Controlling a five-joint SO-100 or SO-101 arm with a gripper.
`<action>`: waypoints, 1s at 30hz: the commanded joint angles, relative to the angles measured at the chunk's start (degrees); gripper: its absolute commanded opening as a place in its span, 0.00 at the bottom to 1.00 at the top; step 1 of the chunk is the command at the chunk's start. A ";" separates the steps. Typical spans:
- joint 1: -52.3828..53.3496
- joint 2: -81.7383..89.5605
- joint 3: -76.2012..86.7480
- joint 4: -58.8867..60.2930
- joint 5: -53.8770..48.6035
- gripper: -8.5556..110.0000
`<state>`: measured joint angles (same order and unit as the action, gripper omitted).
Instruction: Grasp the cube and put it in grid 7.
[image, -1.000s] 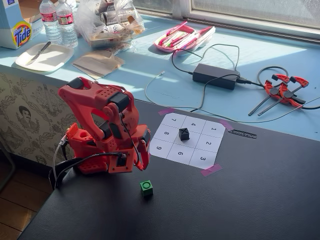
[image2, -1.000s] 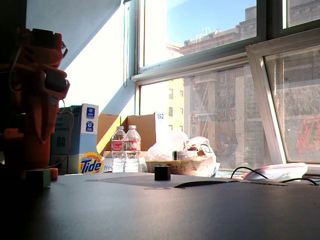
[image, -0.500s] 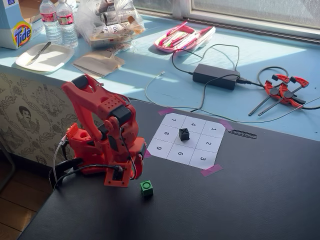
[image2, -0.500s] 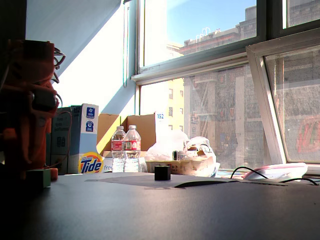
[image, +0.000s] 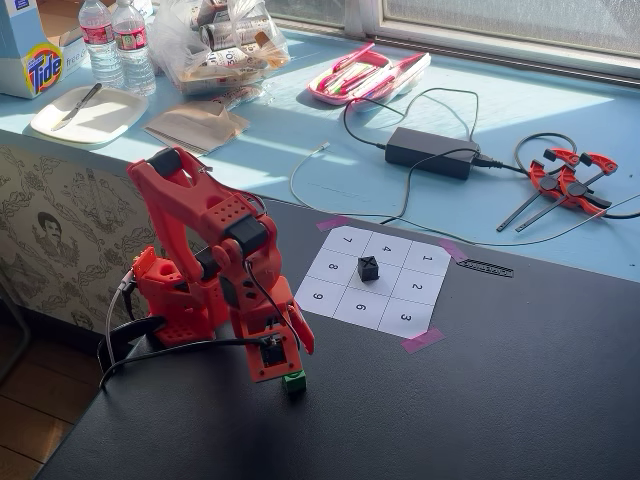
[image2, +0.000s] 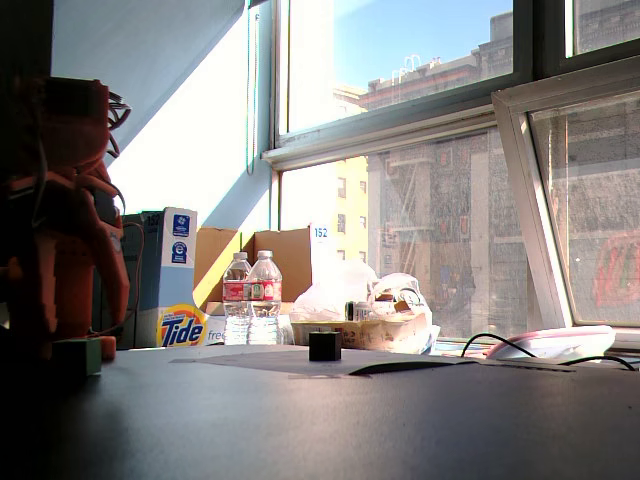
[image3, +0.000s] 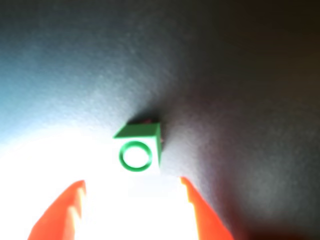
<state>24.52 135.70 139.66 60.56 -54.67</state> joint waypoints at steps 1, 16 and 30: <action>-0.35 -0.88 -1.58 -2.90 -4.75 0.32; -2.29 -3.16 6.68 -16.61 -4.13 0.18; -25.84 7.03 -15.82 3.96 5.71 0.07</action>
<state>8.09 140.80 135.26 58.97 -52.12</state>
